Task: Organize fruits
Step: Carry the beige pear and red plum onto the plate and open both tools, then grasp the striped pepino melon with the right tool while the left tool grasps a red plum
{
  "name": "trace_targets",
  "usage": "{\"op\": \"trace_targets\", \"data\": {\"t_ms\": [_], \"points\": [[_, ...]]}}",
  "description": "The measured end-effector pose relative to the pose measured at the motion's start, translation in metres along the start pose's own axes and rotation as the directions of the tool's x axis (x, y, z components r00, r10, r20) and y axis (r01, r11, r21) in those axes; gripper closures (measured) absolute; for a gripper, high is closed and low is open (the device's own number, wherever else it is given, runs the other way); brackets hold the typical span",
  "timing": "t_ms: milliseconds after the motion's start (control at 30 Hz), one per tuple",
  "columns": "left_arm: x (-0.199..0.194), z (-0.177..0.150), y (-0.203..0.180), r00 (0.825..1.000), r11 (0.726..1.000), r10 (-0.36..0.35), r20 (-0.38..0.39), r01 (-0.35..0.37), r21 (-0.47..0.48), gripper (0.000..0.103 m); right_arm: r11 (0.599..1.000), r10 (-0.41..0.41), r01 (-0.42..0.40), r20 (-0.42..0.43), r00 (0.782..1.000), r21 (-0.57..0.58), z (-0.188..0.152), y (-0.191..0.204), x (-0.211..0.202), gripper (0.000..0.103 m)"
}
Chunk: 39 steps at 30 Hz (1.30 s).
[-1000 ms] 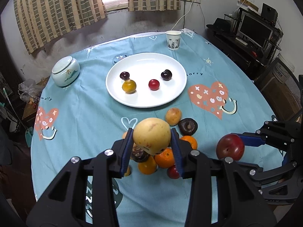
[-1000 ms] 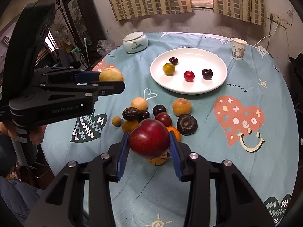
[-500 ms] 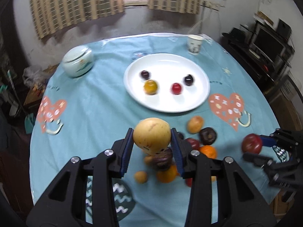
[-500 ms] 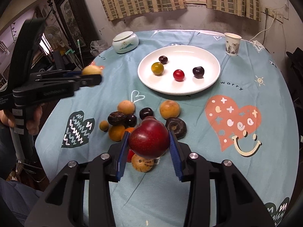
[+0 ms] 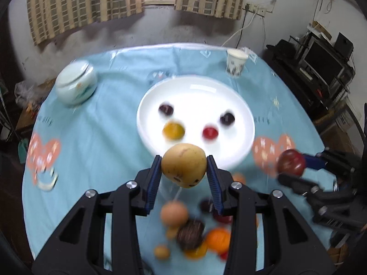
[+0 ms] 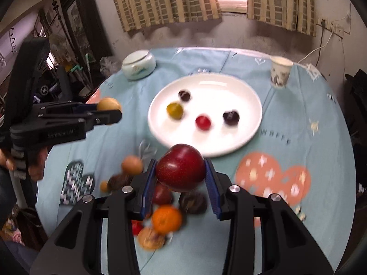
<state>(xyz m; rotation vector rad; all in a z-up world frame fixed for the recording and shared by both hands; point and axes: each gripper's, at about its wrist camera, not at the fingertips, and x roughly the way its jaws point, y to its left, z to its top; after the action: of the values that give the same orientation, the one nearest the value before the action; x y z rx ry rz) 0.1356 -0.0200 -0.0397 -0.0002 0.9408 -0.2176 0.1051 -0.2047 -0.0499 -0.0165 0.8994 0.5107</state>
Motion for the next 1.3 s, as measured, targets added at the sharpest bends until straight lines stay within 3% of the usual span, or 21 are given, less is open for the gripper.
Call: {"op": "trace_targets", "data": {"t_ms": [133, 400, 467, 533, 567, 600, 633, 800, 900, 1100, 1200, 1300], "points": [[0.040, 0.038, -0.009, 0.999, 1.000, 0.029, -0.035, -0.029, 0.003, 0.063, 0.999, -0.032, 0.033, -0.039, 0.999, 0.018, 0.024, -0.018, 0.040, 0.062], [0.104, 0.061, -0.004, 0.989, 0.997, 0.078, -0.123, -0.079, 0.000, 0.063, 0.997, -0.080, 0.081, -0.127, 0.989, 0.001, 0.042, -0.037, 0.102, 0.060], [0.112, 0.064, 0.000, 0.988, 0.996, 0.090, -0.124, -0.091, -0.008, 0.048, 0.994, -0.107, 0.105, -0.139, 0.984, -0.021, 0.045, -0.038, 0.111, 0.060], [0.112, 0.068, 0.004, 0.990, 0.995, 0.089, -0.112, -0.092, -0.022, 0.041, 0.994, -0.106, 0.104, -0.128, 0.986, -0.021, 0.047, -0.041, 0.113, 0.059], [0.110, 0.069, 0.005, 0.990, 0.996, 0.085, -0.109, -0.088, -0.028, 0.038, 0.995, -0.102, 0.101, -0.120, 0.988, -0.015, 0.048, -0.043, 0.112, 0.056], [0.109, 0.070, 0.005, 0.991, 0.996, 0.079, -0.108, -0.083, -0.033, 0.037, 0.995, -0.104, 0.104, -0.111, 0.988, -0.013, 0.050, -0.044, 0.110, 0.033], [0.107, 0.070, 0.006, 0.991, 0.996, 0.082, -0.106, -0.087, -0.034, 0.037, 0.994, -0.113, 0.112, -0.079, 0.990, -0.017, 0.051, -0.044, 0.105, 0.026], [0.076, 0.065, 0.010, 0.995, 0.997, 0.068, -0.068, -0.071, -0.028, 0.037, 0.996, -0.090, 0.090, -0.013, 0.996, 0.022, 0.054, -0.042, 0.068, 0.026], [0.044, 0.053, 0.011, 0.997, 0.998, 0.065, -0.030, -0.065, 0.021, 0.035, 0.998, -0.052, 0.052, -0.020, 0.998, 0.033, 0.037, -0.036, 0.038, 0.026], [-0.024, -0.001, 0.020, 0.998, 0.994, 0.058, 0.036, -0.061, 0.086, 0.027, 1.000, 0.005, -0.006, -0.062, 0.998, -0.014, -0.050, 0.005, -0.012, 0.026], [-0.044, -0.037, 0.029, 0.999, 0.995, 0.043, 0.023, -0.045, 0.086, 0.026, 0.997, 0.042, -0.050, -0.146, 0.988, -0.054, -0.105, 0.034, -0.016, 0.026], [-0.050, -0.076, 0.034, 0.999, 0.995, 0.035, -0.023, -0.033, 0.090, 0.025, 0.995, 0.039, -0.058, -0.222, 0.974, -0.080, -0.137, 0.050, -0.004, 0.026]]}}
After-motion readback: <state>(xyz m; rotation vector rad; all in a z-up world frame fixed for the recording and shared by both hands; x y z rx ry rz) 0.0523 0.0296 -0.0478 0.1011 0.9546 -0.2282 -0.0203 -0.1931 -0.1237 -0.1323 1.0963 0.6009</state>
